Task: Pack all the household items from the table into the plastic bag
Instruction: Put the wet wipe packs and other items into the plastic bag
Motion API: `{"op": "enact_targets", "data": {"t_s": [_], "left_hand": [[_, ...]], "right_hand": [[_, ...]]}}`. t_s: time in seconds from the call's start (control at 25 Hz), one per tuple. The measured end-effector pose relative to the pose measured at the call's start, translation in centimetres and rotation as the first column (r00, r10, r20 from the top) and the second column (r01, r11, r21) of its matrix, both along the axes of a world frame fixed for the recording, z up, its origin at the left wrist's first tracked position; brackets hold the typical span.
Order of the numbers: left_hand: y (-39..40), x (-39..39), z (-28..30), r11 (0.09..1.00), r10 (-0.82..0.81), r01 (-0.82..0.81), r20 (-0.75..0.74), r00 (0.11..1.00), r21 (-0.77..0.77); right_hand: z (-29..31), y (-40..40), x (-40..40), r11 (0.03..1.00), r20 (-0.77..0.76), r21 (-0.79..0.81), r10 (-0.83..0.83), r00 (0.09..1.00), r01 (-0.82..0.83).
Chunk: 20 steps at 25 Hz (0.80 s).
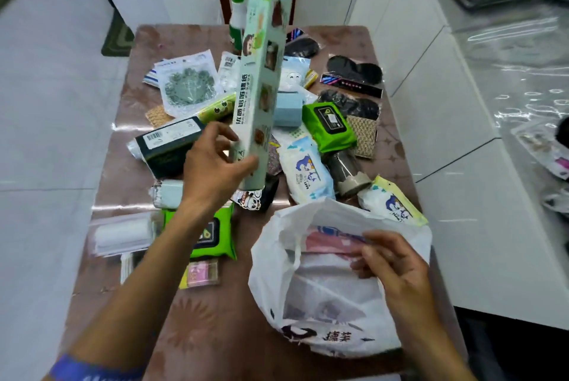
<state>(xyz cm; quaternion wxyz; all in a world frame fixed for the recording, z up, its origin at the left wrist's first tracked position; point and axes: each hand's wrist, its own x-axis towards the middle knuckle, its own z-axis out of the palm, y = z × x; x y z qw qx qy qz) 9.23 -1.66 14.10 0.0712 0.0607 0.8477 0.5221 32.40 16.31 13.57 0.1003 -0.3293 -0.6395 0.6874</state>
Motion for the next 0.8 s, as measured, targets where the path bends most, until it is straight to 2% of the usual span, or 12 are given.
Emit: {"op": "enact_targets", "data": {"t_s": [0.12,0.2,0.28,0.32,0.36,0.4,0.48,0.52,0.56,0.64,0.72,0.8], "left_hand": [[1.8,8.3,0.9,0.943,-0.308,0.298,0.053,0.95,0.15],[3.0,11.8,-0.1,0.904,-0.412,0.407,0.015,0.911,0.128],[3.3,13.2,-1.9,0.904,-0.426,0.42,-0.088,0.901,-0.074],[3.1,13.1,-3.2,0.872,-0.44,0.389,-0.128,0.889,-0.299],[2.8,12.9,-4.3,0.763,-0.477,0.348,-0.11,0.872,-0.545],[2.5,12.8,-5.3,0.598,-0.515,0.354,-0.007,0.857,-0.719],[2.2,13.0,-7.1,0.324,-0.534,0.459,0.241,0.81,-0.827],[2.1,12.9,-7.7,0.265,-0.534,0.492,0.299,0.791,-0.829],[2.0,12.7,-8.1,0.254,-0.541,0.502,0.309,0.782,-0.827],[1.1,11.9,-8.6,0.338,-0.573,0.509,0.256,0.779,-0.792],[-0.1,11.0,-8.9,0.505,-0.575,0.523,0.184,0.797,-0.687],[-1.0,10.3,-8.4,0.658,-0.553,0.526,0.129,0.823,-0.539]], "right_hand": [[2.1,2.1,-5.4,0.956,-0.095,-0.244,0.147,0.985,-0.166],[2.0,3.2,-6.8,0.952,-0.111,-0.254,0.145,0.983,-0.169],[1.9,4.7,-5.8,0.975,-0.078,-0.181,0.119,0.99,-0.132],[1.8,5.6,-4.8,0.983,-0.069,-0.136,0.119,0.99,-0.128],[1.5,6.1,-3.5,0.988,-0.04,-0.078,0.129,0.991,-0.132],[1.1,6.4,-2.4,0.984,0.011,-0.021,0.176,0.984,-0.176],[-0.6,6.1,-1.4,0.927,0.146,0.087,0.35,0.925,-0.364],[-1.4,5.5,-1.6,0.885,0.212,0.123,0.419,0.883,-0.45],[-2.6,5.2,-1.9,0.836,0.271,0.171,0.469,0.84,-0.522],[-5.0,5.3,-2.1,0.69,0.403,0.335,0.511,0.759,-0.642],[-7.0,6.1,-1.3,0.384,0.586,0.549,0.456,0.669,-0.742],[-8.2,6.7,0.2,0.104,0.69,0.648,0.339,0.639,-0.755]]}}
